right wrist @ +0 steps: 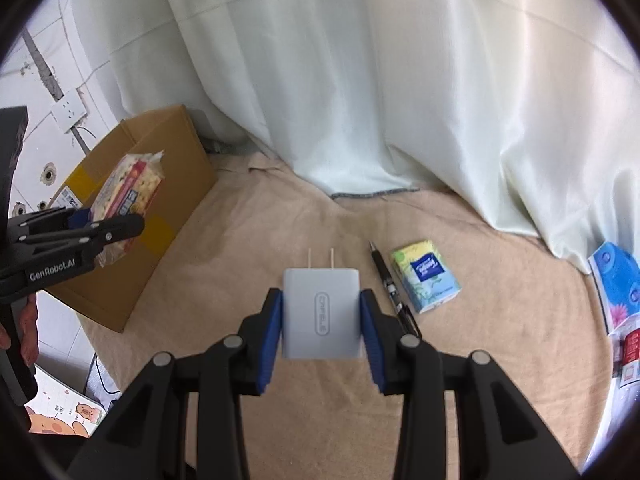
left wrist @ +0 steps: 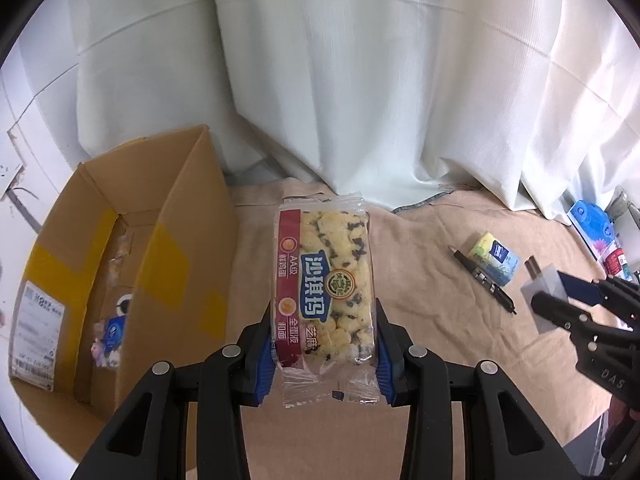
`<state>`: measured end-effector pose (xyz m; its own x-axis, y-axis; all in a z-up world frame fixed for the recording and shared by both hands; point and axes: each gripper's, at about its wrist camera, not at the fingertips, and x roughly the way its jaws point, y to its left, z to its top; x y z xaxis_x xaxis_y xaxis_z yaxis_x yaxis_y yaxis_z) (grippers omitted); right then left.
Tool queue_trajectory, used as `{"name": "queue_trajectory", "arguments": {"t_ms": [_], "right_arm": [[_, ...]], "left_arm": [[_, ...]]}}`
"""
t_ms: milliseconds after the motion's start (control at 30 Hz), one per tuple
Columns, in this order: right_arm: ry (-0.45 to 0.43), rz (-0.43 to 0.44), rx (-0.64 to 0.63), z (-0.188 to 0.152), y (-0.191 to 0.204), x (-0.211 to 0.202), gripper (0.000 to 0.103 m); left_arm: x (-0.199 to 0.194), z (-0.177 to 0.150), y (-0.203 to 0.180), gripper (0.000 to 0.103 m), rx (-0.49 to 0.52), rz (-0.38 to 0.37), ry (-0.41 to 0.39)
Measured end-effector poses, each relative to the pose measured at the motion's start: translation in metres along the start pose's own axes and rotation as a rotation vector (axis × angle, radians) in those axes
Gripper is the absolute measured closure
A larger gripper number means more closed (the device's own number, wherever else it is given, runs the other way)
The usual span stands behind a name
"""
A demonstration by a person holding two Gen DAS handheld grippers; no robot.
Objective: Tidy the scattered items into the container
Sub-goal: 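Carry the cracker packet and white charger over the box with both tools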
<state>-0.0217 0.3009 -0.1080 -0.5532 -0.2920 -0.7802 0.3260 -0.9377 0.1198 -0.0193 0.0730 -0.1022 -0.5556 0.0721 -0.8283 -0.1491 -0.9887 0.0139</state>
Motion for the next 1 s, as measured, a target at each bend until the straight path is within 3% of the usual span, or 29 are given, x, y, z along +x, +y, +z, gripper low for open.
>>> {"name": "queue_trajectory", "arguments": {"t_ms": [300,600,767,1000], "right_arm": [[-0.073,0.026,-0.063,0.029,0.026,-0.031,0.061],[-0.222,0.137,-0.253,0.099,0.101,-0.050,0.061],[-0.268,0.202,-0.342,0.131,0.153,-0.039,0.061],[-0.231,0.299,-0.377,0.156,0.220,-0.006,0.061]], "left_arm": [[-0.049,0.009,0.032,0.062,-0.067,0.025,-0.064],[-0.105,0.024,0.086,0.062,-0.131,0.100,-0.160],[-0.122,0.034,0.134,0.062,-0.175,0.174,-0.195],[-0.123,0.020,0.203,0.062,-0.259,0.261,-0.163]]}}
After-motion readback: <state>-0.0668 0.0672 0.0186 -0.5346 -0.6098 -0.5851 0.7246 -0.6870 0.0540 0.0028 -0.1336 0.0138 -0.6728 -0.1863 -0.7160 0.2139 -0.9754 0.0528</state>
